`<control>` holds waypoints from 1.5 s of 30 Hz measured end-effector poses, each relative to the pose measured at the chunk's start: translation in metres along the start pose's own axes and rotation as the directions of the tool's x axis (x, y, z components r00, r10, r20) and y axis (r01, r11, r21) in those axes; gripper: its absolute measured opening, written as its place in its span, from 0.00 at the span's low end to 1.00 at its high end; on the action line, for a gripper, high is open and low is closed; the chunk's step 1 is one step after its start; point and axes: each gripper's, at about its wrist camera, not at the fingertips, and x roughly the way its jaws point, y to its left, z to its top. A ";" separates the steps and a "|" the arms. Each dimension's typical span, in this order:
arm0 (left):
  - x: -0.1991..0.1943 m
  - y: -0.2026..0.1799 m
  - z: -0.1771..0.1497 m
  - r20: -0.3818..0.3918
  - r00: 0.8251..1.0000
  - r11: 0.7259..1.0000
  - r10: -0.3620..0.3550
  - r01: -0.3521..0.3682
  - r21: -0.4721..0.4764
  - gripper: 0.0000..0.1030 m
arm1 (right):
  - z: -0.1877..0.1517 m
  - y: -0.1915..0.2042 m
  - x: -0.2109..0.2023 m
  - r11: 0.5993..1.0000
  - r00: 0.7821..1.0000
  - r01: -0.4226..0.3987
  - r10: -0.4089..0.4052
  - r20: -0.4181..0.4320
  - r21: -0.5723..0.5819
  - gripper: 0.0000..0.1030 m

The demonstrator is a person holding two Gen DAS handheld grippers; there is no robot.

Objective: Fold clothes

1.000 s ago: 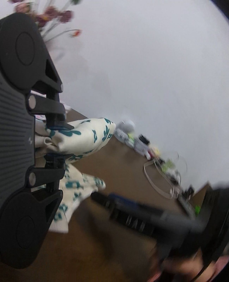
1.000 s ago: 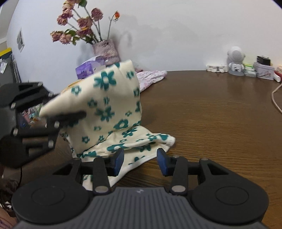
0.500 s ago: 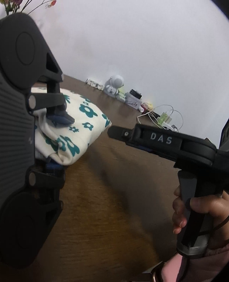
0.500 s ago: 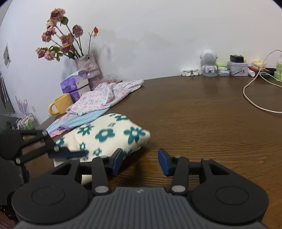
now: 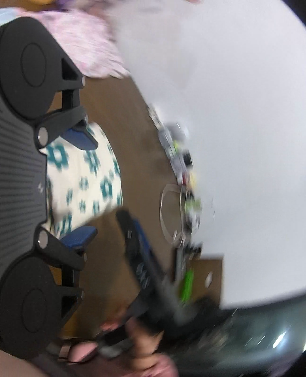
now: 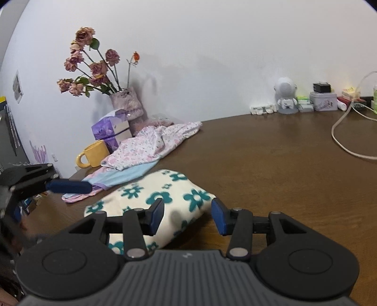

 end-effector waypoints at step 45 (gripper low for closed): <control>-0.031 0.092 -0.071 -0.090 0.976 0.718 0.196 -0.205 -0.665 1.00 | -0.019 0.054 0.024 0.995 0.991 0.057 -0.048 -0.121 0.077 1.00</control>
